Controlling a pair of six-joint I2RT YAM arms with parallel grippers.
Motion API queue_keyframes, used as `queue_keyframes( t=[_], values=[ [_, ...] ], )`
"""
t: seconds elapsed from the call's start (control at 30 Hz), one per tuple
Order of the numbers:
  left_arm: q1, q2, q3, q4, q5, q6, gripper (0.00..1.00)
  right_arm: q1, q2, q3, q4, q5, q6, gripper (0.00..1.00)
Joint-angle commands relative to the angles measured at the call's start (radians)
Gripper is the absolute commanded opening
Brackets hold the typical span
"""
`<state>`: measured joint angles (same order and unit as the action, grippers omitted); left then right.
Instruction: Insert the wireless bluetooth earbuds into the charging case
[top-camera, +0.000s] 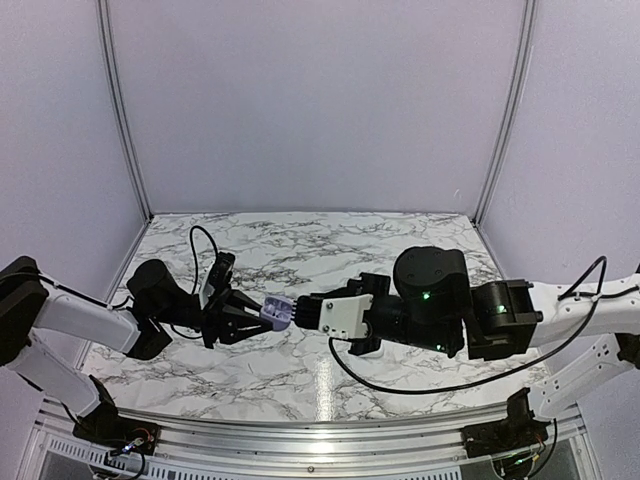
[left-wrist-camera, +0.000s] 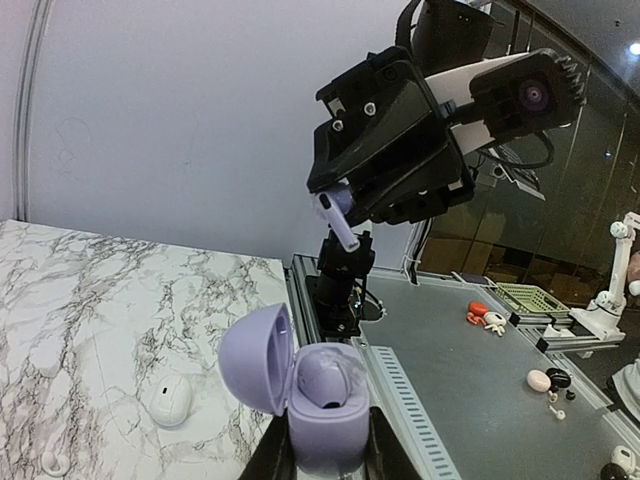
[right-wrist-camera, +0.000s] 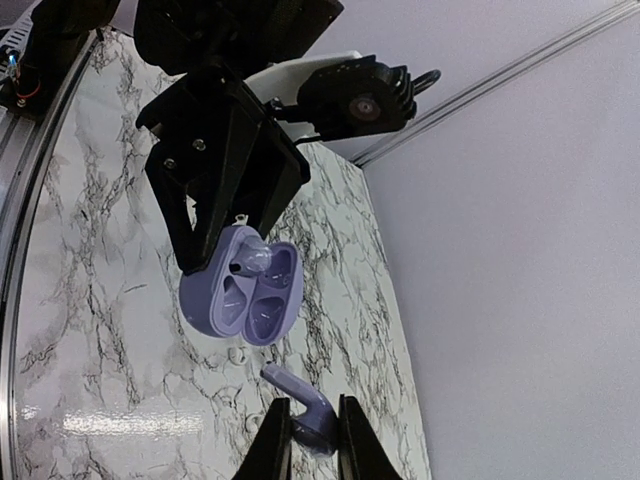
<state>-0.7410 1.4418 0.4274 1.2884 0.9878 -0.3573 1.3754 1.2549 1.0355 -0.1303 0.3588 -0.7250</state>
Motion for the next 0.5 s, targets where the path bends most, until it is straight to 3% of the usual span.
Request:
queue_keyframes(
  t=[0.0, 0.47],
  values=[
    [-0.001, 0.017, 0.033, 0.008, 0.036, -0.03, 0.0, 0.018, 0.031, 0.054, -0.007, 0.046, -0.045, 0.08],
    [-0.009, 0.062, 0.058, 0.003, 0.053, -0.086, 0.0, 0.042, 0.125, 0.104, -0.005, 0.133, -0.118, 0.07]
  ],
)
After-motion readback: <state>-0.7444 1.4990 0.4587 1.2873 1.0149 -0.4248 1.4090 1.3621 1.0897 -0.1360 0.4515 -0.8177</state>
